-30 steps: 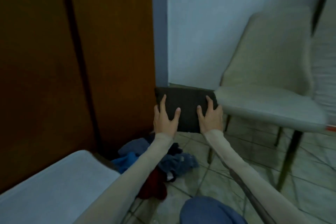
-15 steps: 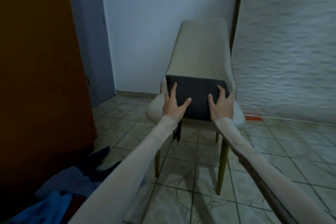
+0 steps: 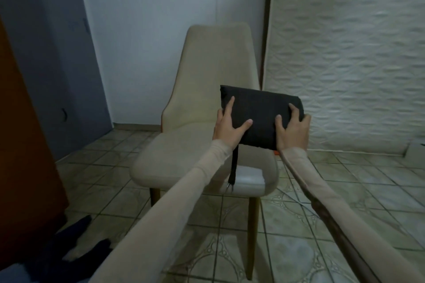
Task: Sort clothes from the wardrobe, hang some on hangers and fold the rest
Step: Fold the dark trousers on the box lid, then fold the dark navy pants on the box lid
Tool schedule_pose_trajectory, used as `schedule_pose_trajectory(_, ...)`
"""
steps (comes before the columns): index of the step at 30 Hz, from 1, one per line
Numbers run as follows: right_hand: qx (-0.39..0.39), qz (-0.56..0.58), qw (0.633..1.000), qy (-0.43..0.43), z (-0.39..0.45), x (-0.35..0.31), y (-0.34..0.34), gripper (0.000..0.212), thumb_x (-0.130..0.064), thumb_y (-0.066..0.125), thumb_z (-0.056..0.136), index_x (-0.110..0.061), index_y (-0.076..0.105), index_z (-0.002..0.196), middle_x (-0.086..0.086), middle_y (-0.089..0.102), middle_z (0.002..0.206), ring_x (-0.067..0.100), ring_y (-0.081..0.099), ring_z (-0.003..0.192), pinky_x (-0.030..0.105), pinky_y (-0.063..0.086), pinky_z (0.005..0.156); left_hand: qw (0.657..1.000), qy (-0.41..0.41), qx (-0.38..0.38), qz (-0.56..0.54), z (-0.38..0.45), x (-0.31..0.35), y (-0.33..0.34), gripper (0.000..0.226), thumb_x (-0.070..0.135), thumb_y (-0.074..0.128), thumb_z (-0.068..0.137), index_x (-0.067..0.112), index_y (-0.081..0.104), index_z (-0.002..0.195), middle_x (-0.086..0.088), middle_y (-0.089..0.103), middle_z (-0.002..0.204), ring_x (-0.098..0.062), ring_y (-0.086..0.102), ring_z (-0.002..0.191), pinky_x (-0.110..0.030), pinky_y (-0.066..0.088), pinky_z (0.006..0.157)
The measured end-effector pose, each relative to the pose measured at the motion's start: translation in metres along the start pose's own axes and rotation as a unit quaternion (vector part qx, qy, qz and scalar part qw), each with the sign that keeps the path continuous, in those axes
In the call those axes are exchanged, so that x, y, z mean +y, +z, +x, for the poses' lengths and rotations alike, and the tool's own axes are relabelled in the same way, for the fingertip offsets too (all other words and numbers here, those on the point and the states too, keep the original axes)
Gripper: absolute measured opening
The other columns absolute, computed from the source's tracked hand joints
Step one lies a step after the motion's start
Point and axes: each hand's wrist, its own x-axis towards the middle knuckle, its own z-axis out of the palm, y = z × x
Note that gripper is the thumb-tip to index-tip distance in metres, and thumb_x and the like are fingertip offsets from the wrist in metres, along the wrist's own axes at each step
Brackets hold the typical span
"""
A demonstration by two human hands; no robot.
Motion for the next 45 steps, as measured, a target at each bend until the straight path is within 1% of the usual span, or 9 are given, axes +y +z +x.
schedule_pose_trajectory(10, -0.075, -0.114, 0.990, 0.045, -0.054, 0.022, 0.060, 0.048, -0.036, 0.043, 0.096, -0.018, 0.036, 0.140, 0.017, 0.037, 0.133, 0.029, 0.041, 0.120, 0.040, 0.038, 0.096, 0.992, -0.114, 0.012, 0.050, -0.038, -0.077, -0.004, 0.070, 0.036, 0.056, 0.091, 0.027, 0.017, 0.148, -0.010, 0.027, 0.145, -0.027, 0.033, 0.132, -0.033, 0.032, 0.104)
schedule_pose_trajectory(18, -0.121, -0.212, 0.970, 0.014, -0.062, 0.028, 0.056, 0.053, -0.039, 0.032, 0.098, -0.015, 0.030, 0.145, 0.021, 0.024, 0.147, 0.034, 0.024, 0.134, 0.044, 0.026, 0.107, 0.950, -0.077, 0.074, 0.294, -0.052, -0.083, 0.014, 0.058, 0.047, 0.032, 0.097, 0.028, 0.014, 0.149, -0.013, 0.012, 0.149, -0.028, 0.015, 0.138, -0.042, 0.022, 0.111)
schedule_pose_trajectory(21, -0.121, -0.253, 0.958, -0.057, -0.065, 0.028, 0.056, 0.052, -0.037, 0.028, 0.100, -0.015, 0.027, 0.147, 0.016, 0.009, 0.156, 0.027, 0.008, 0.144, 0.046, 0.007, 0.114, 0.929, -0.049, 0.033, 0.365, -0.052, -0.081, 0.016, 0.053, 0.042, 0.019, 0.100, 0.030, 0.004, 0.150, -0.006, -0.013, 0.157, -0.023, -0.011, 0.145, -0.047, -0.002, 0.115)
schedule_pose_trajectory(23, -0.133, -0.263, 0.951, -0.090, -0.070, 0.026, 0.057, 0.050, -0.033, 0.024, 0.101, -0.013, 0.027, 0.147, 0.012, 0.013, 0.156, 0.022, 0.009, 0.145, 0.046, 0.001, 0.115, 0.919, -0.027, -0.012, 0.393, -0.053, -0.078, 0.015, 0.050, 0.037, 0.014, 0.102, 0.028, 0.002, 0.150, -0.002, -0.012, 0.158, -0.017, -0.015, 0.144, -0.045, -0.008, 0.115)
schedule_pose_trajectory(30, -0.155, -0.247, 0.946, -0.145, -0.101, 0.008, 0.064, 0.048, -0.024, 0.028, 0.101, -0.005, 0.029, 0.145, 0.014, 0.026, 0.153, 0.022, 0.014, 0.145, 0.046, -0.011, 0.114, 0.902, -0.003, -0.089, 0.422, -0.075, -0.074, -0.014, 0.051, 0.030, 0.020, 0.103, 0.025, 0.003, 0.150, 0.002, -0.005, 0.159, -0.013, -0.006, 0.145, -0.039, 0.002, 0.117)
schedule_pose_trajectory(35, -0.181, -0.244, 0.932, -0.198, -0.139, -0.016, 0.081, 0.058, -0.026, 0.040, 0.097, -0.009, 0.020, 0.148, 0.012, 0.012, 0.157, 0.024, 0.006, 0.146, 0.047, -0.010, 0.113, 0.901, -0.024, -0.111, 0.418, -0.112, -0.104, -0.074, 0.049, 0.027, 0.021, 0.103, 0.020, 0.010, 0.150, 0.002, 0.003, 0.158, -0.012, 0.005, 0.145, -0.036, 0.010, 0.117)
schedule_pose_trajectory(40, -0.232, -0.210, 0.910, -0.273, -0.187, -0.038, 0.107, 0.058, -0.016, 0.051, 0.091, -0.010, 0.030, 0.144, 0.012, 0.015, 0.156, 0.025, 0.008, 0.146, 0.046, 0.000, 0.116, 0.901, -0.114, -0.089, 0.408, -0.173, -0.158, -0.161, 0.049, 0.020, 0.025, 0.103, 0.011, 0.013, 0.149, -0.004, 0.010, 0.157, -0.016, 0.016, 0.143, -0.030, 0.013, 0.117)
schedule_pose_trajectory(43, -0.278, -0.163, 0.894, -0.311, -0.229, -0.046, 0.132, 0.059, -0.004, 0.068, 0.076, 0.000, 0.049, 0.131, 0.019, 0.041, 0.143, 0.032, 0.038, 0.134, 0.046, 0.026, 0.110, 0.883, -0.198, -0.085, 0.417, -0.218, -0.179, -0.217, 0.051, 0.020, 0.026, 0.103, 0.014, 0.009, 0.150, -0.003, 0.010, 0.157, -0.015, 0.015, 0.143, -0.027, 0.009, 0.115)
schedule_pose_trajectory(45, -0.330, -0.131, 0.883, -0.306, -0.259, -0.049, 0.151, 0.059, 0.002, 0.079, 0.055, 0.004, 0.064, 0.112, 0.022, 0.060, 0.122, 0.036, 0.062, 0.108, 0.049, 0.048, 0.090, 0.869, -0.245, -0.080, 0.423, -0.249, -0.194, -0.248, 0.052, 0.021, 0.028, 0.102, 0.015, 0.009, 0.150, -0.001, 0.010, 0.157, -0.016, 0.015, 0.143, -0.029, 0.010, 0.114)
